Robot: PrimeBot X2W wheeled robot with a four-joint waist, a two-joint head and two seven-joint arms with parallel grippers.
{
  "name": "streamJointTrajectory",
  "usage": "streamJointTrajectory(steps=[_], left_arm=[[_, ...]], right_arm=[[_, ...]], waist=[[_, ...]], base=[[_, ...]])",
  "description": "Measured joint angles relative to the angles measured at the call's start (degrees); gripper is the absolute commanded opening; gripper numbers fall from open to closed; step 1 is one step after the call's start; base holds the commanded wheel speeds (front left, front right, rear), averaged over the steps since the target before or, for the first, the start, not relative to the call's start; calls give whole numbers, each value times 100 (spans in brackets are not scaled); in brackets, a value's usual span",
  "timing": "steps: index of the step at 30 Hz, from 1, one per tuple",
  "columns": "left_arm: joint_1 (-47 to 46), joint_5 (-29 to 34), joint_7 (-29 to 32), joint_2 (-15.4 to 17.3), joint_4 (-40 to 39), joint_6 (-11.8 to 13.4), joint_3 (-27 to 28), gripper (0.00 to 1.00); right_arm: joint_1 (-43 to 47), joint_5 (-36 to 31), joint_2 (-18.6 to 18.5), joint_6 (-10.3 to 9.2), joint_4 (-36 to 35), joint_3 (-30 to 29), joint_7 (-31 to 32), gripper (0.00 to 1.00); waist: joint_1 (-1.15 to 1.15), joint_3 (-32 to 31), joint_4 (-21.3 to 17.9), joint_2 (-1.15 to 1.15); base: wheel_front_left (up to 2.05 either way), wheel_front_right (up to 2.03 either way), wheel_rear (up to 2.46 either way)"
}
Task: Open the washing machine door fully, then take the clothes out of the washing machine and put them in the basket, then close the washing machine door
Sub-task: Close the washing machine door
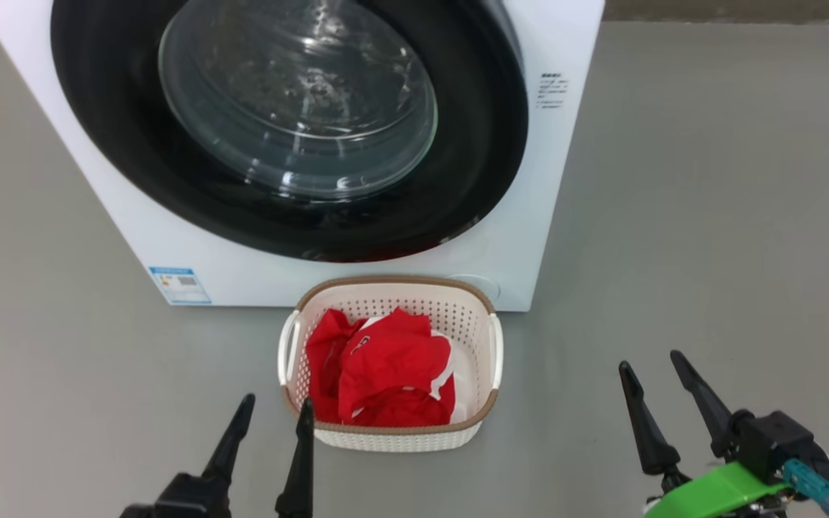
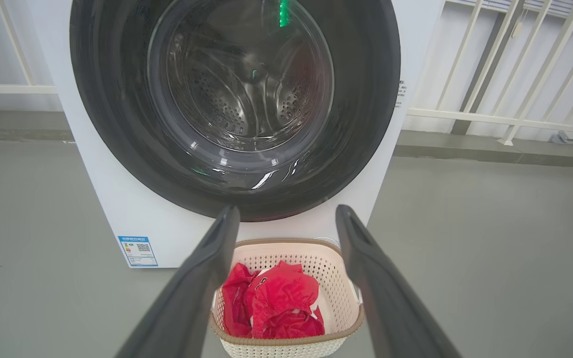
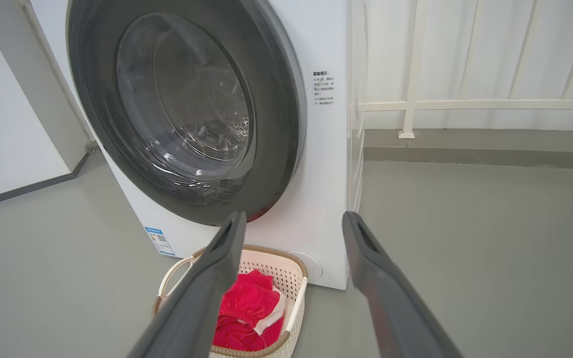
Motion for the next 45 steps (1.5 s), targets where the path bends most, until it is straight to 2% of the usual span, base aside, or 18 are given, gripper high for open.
streamJointTrajectory(steps=[25,45], left_arm=[[654,-198,138,189,-257,209,88,100],[670,-247,158,225,-276,258,44,100]], right_arm=[[833,19,71,0,-465,-81,211,100],[849,19,82,0,-517,-136,288,100]], waist=[[0,-436,-490,0],[0,-469,-548,0]], base=[[0,0,0],[0,0,0]])
